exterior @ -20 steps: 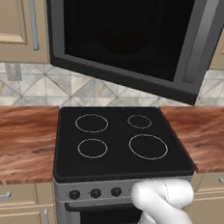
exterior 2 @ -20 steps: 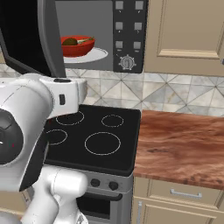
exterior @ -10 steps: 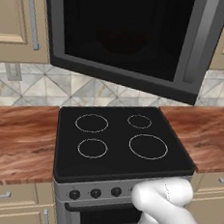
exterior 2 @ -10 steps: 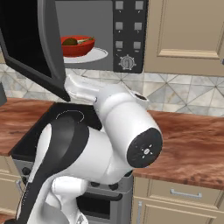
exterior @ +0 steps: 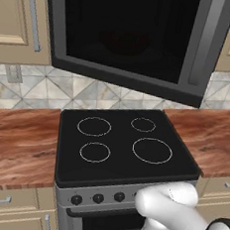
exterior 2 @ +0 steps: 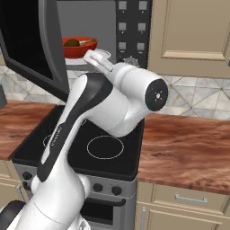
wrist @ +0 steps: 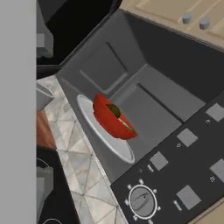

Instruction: The microwave is finished heating the fish and avocado. Take the bowl containing the food and place it on the dining counter.

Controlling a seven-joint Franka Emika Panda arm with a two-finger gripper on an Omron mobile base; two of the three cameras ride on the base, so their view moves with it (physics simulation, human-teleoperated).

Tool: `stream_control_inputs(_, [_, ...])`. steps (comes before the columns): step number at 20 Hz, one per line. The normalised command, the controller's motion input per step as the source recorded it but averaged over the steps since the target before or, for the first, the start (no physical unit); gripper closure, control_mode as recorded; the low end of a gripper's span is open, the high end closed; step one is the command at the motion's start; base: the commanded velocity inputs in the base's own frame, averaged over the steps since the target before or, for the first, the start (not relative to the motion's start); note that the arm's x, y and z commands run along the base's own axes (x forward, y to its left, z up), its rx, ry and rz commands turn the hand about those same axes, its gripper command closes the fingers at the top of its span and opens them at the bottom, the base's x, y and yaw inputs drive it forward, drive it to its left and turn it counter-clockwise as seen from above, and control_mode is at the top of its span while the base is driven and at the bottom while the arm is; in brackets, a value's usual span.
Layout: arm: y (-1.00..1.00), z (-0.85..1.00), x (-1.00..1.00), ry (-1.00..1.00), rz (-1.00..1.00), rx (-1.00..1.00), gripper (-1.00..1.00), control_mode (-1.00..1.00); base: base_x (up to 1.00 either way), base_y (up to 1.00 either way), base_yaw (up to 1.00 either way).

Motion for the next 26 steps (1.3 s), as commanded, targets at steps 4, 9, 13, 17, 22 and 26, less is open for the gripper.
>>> stream_control_inputs(4, [0.51, 0.03, 0.93, 0.24, 0.04, 0.00, -1.00, -1.00, 0.00, 0.00, 0.00])
stream_control_inputs(9, [0.40, 0.00, 0.57, 0.18, 0.09, 0.00, -1.00, -1.00, 0.00, 0.00, 0.00])
stream_control_inputs(13, [0.82, 0.02, -0.05, 0.07, 0.16, 0.00, -1.00, -1.00, 0.00, 0.00, 0.00])
stream_control_inputs(17, [0.99, 0.07, -0.47, 0.01, 0.28, 0.00, -1.00, -1.00, 0.00, 0.00, 0.00])
stream_control_inputs(22, [1.00, 0.10, -0.82, 0.00, 0.39, 0.00, -1.00, -1.00, 0.00, 0.00, 0.00])
stream_control_inputs(26, [1.00, 0.02, -0.95, -0.01, 0.36, 0.00, -1.00, -1.00, 0.00, 0.00, 0.00])
